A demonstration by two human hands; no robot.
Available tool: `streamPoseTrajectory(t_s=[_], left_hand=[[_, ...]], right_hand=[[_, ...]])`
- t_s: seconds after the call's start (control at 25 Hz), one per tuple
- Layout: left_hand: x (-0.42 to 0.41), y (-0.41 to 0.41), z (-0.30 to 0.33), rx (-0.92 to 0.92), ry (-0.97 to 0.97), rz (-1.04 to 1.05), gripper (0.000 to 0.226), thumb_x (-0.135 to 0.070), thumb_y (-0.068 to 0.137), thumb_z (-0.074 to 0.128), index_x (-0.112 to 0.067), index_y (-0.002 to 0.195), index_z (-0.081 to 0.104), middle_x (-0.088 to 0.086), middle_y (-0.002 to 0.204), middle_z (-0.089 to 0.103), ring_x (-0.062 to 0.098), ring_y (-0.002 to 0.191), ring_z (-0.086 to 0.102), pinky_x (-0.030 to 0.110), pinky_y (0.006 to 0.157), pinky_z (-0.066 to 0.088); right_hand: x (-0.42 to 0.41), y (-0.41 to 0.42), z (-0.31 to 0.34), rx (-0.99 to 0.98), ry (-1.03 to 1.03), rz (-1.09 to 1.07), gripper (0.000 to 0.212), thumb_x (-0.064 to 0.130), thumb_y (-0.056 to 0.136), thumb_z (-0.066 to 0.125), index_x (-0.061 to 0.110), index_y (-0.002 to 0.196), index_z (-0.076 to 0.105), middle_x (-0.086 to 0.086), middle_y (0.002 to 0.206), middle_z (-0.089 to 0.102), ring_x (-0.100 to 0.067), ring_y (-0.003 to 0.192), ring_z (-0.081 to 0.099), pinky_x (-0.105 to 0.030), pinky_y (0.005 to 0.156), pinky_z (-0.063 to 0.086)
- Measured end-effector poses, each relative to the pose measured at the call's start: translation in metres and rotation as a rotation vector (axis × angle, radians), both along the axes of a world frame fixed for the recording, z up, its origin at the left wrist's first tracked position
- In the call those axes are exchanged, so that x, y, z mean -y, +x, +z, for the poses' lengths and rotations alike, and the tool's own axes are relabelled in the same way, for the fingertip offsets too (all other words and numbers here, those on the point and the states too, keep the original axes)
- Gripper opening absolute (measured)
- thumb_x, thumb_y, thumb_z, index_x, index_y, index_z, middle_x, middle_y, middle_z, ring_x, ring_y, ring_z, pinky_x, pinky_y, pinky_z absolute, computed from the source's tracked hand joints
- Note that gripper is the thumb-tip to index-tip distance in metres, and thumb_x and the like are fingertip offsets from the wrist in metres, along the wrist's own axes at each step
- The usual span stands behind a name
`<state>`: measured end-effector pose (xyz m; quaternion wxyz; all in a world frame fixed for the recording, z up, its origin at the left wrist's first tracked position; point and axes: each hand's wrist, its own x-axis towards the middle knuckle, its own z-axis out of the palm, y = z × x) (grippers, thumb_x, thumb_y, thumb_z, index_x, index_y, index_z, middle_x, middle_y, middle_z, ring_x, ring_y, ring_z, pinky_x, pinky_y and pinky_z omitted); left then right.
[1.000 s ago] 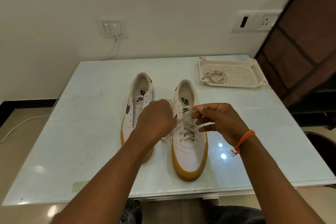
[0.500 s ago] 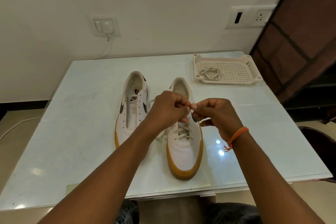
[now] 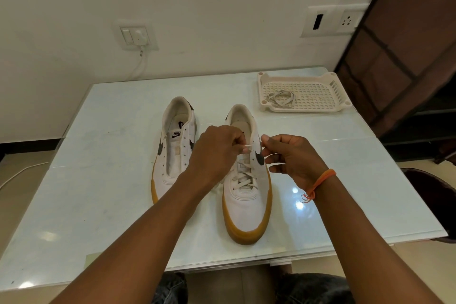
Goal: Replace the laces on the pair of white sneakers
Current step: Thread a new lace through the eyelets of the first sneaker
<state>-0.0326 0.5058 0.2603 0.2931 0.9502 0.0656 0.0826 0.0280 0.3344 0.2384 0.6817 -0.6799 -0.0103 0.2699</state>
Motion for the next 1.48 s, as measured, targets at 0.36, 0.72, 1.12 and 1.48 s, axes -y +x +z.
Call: streamPoseTrajectory(t_s=[0.36, 0.72, 1.12, 1.48], left_hand=[[0.022, 0.003, -0.017, 0.053, 0.532, 0.105, 0.022, -0.021, 0.094, 0.057, -0.015, 0.114, 0.065, 0.0, 0.107, 0.053, 0.01, 0.079, 0.045, 0.02, 0.067, 0.034], [0.025, 0.016, -0.035, -0.194, 0.312, 0.26, 0.022, -0.036, 0.085, 0.068, -0.03, 0.106, 0.071, -0.003, 0.12, 0.041, 0.022, 0.114, 0.03, 0.034, 0.086, 0.024], [0.021, 0.014, -0.035, -0.149, 0.143, 0.165, 0.013, -0.028, 0.076, 0.08, -0.036, 0.085, 0.077, -0.008, 0.114, 0.031, 0.02, 0.115, 0.027, 0.034, 0.091, 0.022], [0.015, 0.015, -0.034, -0.209, -0.186, 0.202, 0.013, -0.025, 0.071, 0.084, -0.031, 0.082, 0.079, -0.005, 0.112, 0.046, 0.018, 0.113, 0.03, 0.026, 0.083, 0.028]], right_hand=[[0.002, 0.002, -0.01, -0.026, -0.142, -0.065, 0.023, 0.03, 0.09, 0.066, 0.007, 0.092, 0.071, -0.005, 0.082, 0.072, -0.018, 0.073, 0.065, -0.032, 0.066, 0.057], [-0.002, 0.002, -0.018, 0.006, -0.217, -0.03, 0.023, 0.028, 0.089, 0.068, 0.006, 0.095, 0.071, -0.01, 0.092, 0.073, -0.021, 0.078, 0.066, -0.038, 0.074, 0.058], [-0.001, 0.0, -0.025, 0.077, -0.203, 0.01, 0.014, -0.002, 0.083, 0.07, 0.01, 0.087, 0.074, -0.011, 0.086, 0.073, -0.022, 0.08, 0.069, -0.031, 0.073, 0.06], [0.0, 0.0, -0.025, 0.11, -0.228, 0.017, 0.011, 0.001, 0.079, 0.076, 0.007, 0.088, 0.076, -0.013, 0.086, 0.074, -0.027, 0.086, 0.072, -0.034, 0.077, 0.06]])
